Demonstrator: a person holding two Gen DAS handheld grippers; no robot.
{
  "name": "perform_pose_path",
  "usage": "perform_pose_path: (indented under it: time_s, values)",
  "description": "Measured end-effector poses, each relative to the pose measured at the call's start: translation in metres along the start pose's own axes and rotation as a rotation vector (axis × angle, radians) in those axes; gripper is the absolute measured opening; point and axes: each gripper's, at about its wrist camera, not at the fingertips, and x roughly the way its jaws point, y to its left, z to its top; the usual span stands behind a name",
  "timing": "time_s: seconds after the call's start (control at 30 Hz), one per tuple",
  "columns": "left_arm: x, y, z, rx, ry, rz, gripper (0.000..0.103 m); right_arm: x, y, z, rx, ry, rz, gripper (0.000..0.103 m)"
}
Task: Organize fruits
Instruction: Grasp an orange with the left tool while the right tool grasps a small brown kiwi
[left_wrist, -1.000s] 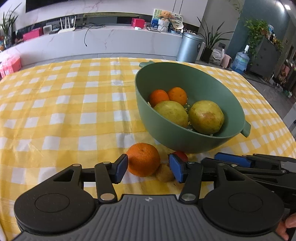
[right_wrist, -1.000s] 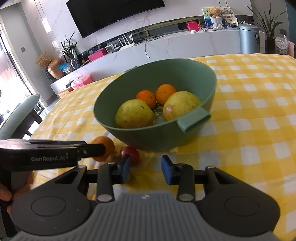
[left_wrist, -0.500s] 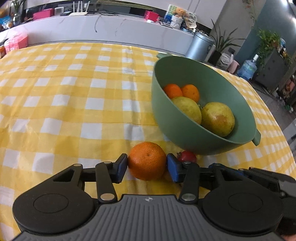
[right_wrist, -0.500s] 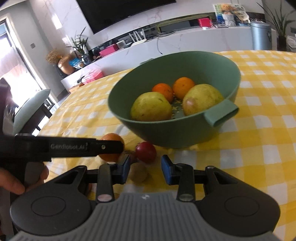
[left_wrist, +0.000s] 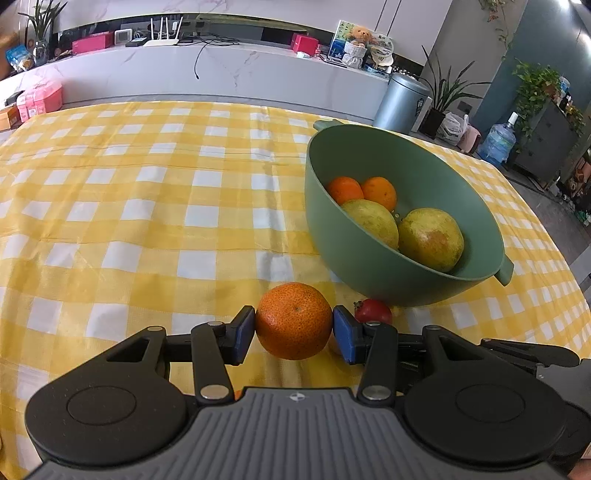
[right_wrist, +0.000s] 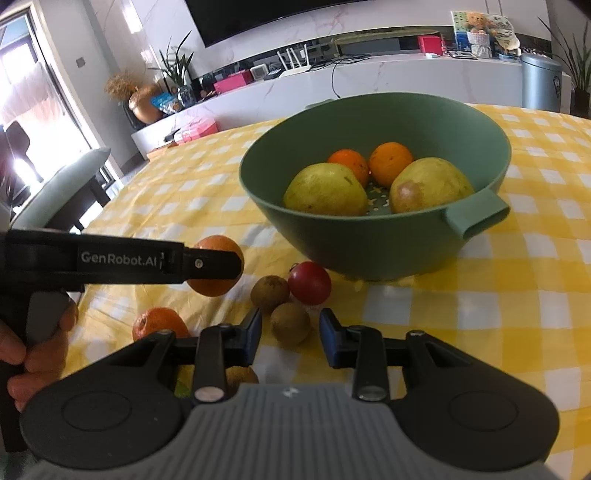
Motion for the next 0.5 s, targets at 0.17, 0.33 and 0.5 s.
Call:
perform_pose_path:
  time_s: [0.17,0.33,0.5]
  values:
    - [-0.0005,-0.0014,-0.0005,0.007,-0.004,-0.006,0.052,0.0066,0.0042,0.0004,-0.029,0.016,-0.017,0.022]
    - [-0.0026,-0.0027,-0.0014,0.014,-0.011,-0.008,0.052,0.0049,0.0025,-0.0001,-0.026,0.016,-0.02,0.02]
    - [-0.0099,-0.0012,-0.0028,0.0,-0.029,-0.028,0.052,-0.0017,0.0051,0.0004,-0.037,-0.01,-0.017,0.02]
